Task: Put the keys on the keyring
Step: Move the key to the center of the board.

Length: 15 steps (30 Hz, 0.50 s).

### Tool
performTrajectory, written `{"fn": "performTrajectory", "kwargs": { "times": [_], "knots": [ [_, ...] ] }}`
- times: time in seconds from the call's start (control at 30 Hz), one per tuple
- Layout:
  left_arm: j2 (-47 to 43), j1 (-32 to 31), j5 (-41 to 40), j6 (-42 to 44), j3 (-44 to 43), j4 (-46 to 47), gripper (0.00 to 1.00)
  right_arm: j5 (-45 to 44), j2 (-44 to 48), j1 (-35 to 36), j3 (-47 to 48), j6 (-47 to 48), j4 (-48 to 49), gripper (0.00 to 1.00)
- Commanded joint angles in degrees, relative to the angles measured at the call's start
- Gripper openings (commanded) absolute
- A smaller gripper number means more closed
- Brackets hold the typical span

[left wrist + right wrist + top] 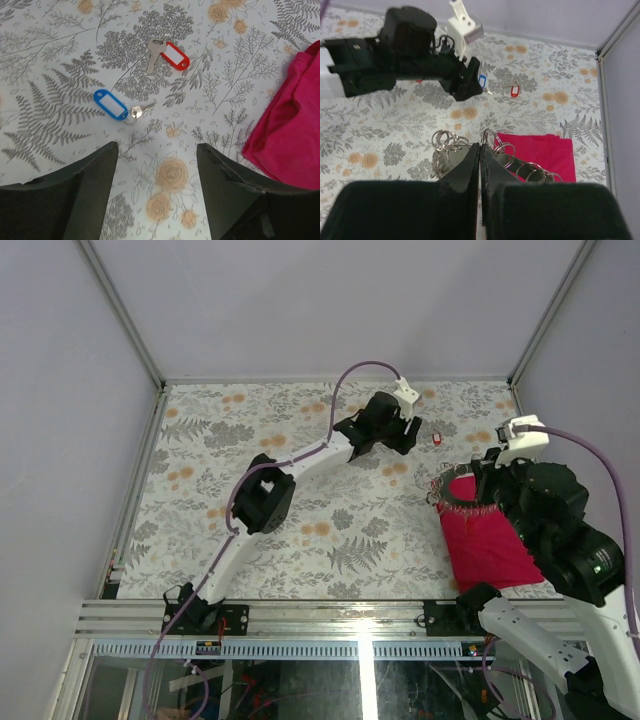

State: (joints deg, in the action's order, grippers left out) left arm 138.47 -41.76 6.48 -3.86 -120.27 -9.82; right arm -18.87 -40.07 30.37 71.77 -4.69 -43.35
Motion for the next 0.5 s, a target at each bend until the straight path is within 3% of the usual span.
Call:
{"fn": "performTrajectory", "kwargs": {
  "times": [0.0, 0.23, 0.47],
  "knots": [
    [4.17, 0.19, 0.02, 4.78, -4.53, 8.97, 0.67, -2.22, -0.15, -0.17, 4.44, 0.45, 3.35, 0.00],
    [13.51, 0.23, -1.97, 3.99, -17.21, 7.35, 0.68, -1.17, -0.13, -0.16, 4.84, -1.40, 2.18, 0.00],
    [15.71, 0.14, -2.56, 4.14, -18.20, 5.54, 0.66, 0.03, -0.43, -0.18, 3.94, -1.46, 2.46, 0.00]
  ]
}}
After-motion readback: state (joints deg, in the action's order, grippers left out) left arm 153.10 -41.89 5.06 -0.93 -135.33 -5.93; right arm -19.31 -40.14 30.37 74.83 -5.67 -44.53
